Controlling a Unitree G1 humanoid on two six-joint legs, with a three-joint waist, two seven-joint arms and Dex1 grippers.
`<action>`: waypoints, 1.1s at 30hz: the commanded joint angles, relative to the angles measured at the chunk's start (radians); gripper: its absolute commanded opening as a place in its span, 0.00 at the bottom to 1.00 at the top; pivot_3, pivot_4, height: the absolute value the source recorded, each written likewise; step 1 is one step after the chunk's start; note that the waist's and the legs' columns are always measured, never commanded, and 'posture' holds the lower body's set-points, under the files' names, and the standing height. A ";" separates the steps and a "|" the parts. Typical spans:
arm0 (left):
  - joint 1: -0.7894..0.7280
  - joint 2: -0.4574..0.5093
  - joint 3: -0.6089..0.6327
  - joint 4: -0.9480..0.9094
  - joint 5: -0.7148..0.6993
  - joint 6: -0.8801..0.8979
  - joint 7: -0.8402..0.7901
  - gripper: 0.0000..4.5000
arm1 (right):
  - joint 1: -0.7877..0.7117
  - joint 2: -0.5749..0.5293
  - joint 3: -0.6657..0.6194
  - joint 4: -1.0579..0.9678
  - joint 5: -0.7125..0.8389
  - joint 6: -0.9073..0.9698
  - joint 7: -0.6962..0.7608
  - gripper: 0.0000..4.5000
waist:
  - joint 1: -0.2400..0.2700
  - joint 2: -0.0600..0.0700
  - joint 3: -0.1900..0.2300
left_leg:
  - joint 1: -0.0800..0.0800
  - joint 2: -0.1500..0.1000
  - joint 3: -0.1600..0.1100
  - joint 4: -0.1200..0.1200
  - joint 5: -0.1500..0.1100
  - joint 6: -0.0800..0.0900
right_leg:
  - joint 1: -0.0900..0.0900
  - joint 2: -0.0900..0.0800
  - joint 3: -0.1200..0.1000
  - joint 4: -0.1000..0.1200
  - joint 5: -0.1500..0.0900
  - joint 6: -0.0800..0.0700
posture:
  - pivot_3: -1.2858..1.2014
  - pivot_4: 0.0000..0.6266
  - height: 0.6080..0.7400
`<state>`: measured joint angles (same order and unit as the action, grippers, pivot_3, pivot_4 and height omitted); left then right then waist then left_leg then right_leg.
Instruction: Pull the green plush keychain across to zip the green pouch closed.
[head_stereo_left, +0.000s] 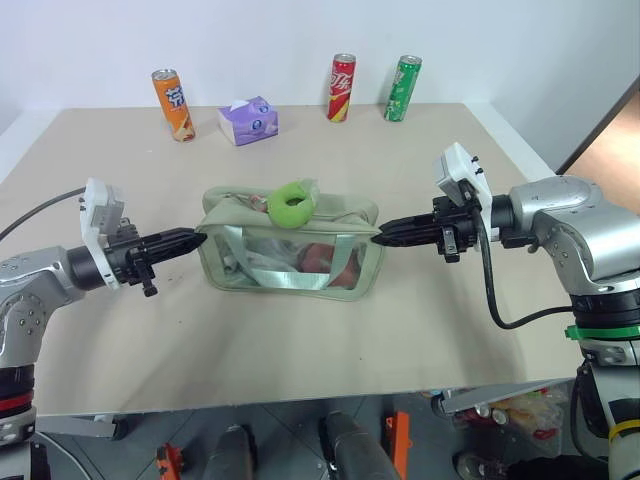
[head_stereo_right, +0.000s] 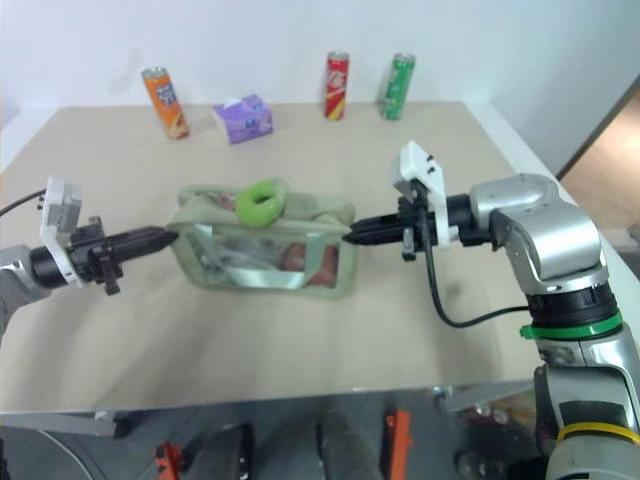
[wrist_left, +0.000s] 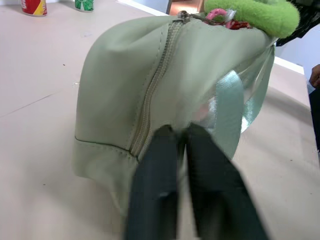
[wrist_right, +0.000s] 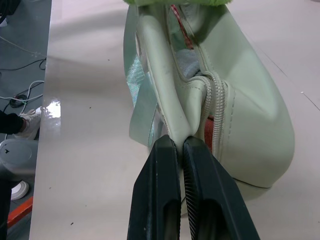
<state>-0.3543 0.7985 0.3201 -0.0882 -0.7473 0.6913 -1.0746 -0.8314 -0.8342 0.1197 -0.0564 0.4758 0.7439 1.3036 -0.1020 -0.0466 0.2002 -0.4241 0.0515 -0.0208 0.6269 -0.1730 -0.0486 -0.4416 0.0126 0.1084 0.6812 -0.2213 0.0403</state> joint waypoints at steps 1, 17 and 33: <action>-0.006 0.001 0.022 -0.028 -0.026 -0.010 -0.003 0.01 | -0.011 -0.010 -0.024 -0.024 0.013 -0.004 0.003 0.00 | 0.000 0.000 0.000 | 0.000 0.000 0.000 0.000 0.000 0.000 | 0.000 0.000 0.000 0.000 0.000 0.000 | 0.52 0.24 1.00; 0.009 -0.024 -0.007 -0.039 -0.003 -0.019 0.050 0.00 | 0.004 -0.030 -0.049 -0.001 0.015 -0.072 0.029 0.45 | 0.002 0.000 0.000 | 0.000 0.000 0.000 0.000 0.000 0.000 | 0.000 0.000 0.000 0.000 0.000 0.000 | 0.52 0.24 1.00; 0.005 -0.024 -0.008 -0.026 0.000 -0.027 0.050 0.00 | -0.269 -0.061 -0.049 0.208 -0.101 -0.361 0.126 0.76 | -0.002 0.002 0.001 | 0.002 -0.001 0.000 -0.001 0.000 0.000 | 0.001 0.000 0.001 -0.001 0.000 0.000 | 0.52 0.24 1.00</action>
<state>-0.3428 0.7692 0.3126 -0.0963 -0.7467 0.6732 -1.0269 -1.1018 -0.8978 0.0585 0.1940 0.3742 0.4033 1.4057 -0.1038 -0.0446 0.2012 -0.4224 0.0510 -0.0207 0.6255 -0.1729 -0.0486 -0.4409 0.0124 0.1091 0.6807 -0.2215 0.0401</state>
